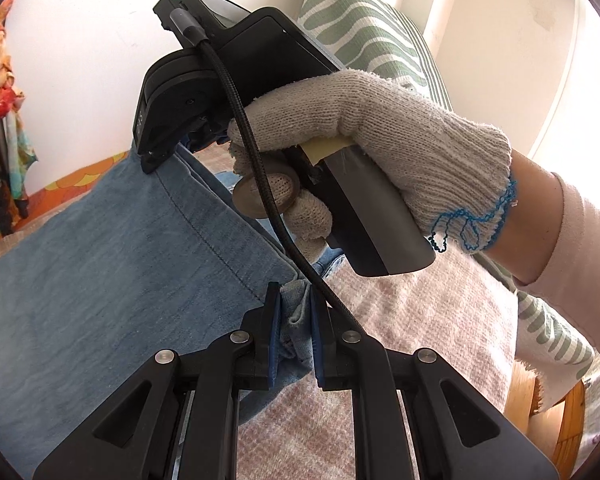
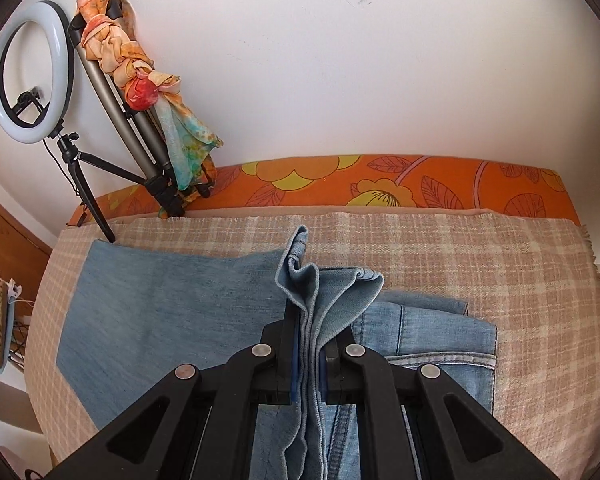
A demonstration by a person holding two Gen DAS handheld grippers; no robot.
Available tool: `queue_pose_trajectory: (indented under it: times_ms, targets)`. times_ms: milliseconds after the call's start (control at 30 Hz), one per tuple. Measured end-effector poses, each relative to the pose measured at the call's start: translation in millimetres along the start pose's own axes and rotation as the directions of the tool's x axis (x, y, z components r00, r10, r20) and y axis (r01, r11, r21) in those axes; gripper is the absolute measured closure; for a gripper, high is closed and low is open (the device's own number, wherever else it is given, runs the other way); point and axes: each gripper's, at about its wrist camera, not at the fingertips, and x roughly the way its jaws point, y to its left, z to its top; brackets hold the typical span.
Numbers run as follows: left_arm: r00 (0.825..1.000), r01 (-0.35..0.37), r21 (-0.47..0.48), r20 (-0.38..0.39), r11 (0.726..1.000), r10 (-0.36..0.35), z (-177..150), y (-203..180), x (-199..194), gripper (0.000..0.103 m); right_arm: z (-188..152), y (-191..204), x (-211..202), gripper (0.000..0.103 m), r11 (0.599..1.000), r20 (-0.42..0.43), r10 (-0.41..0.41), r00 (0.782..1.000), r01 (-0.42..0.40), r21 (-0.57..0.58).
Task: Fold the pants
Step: 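Lift the cuffs with both tools and fold them over toward the waistband, then open both tools and close them on the new folded edge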
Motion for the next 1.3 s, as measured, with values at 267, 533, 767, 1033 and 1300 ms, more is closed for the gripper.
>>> queue_pose_trajectory:
  times_ms: [267,533,767,1033,1300]
  targets:
    - [1.000,-0.003,0.009,-0.024,1.000,0.003,-7.6,3.0,21.7,0.091,-8.1,-16.8,24.3,0.099,1.000,-0.019,-0.007,1.000,0.007,0.008]
    - [0.998,0.002,0.019,-0.064,1.000,-0.001,-13.6,-2.1,5.6,0.074,-8.6,-24.8,20.7,0.072,0.983,0.008,-0.183,0.983,0.183,-0.015]
    - [0.997,-0.080,0.016,-0.019,0.997,0.080,-23.2,23.8,-54.4,0.067,-16.1,-34.2,-23.0,0.069,0.980,0.080,-0.193,0.978,0.188,0.062]
    - [0.970,-0.239,-0.089,0.007,0.967,0.241,-23.9,86.6,-126.8,0.067,-31.8,8.1,-62.3,0.069,0.992,0.133,-0.122,0.984,0.118,0.036]
    - [0.910,-0.409,-0.264,-0.041,0.874,0.413,-49.5,174.2,-198.5,0.055,-42.3,78.6,-86.3,0.066,1.000,0.160,-0.006,0.987,0.011,-0.028]
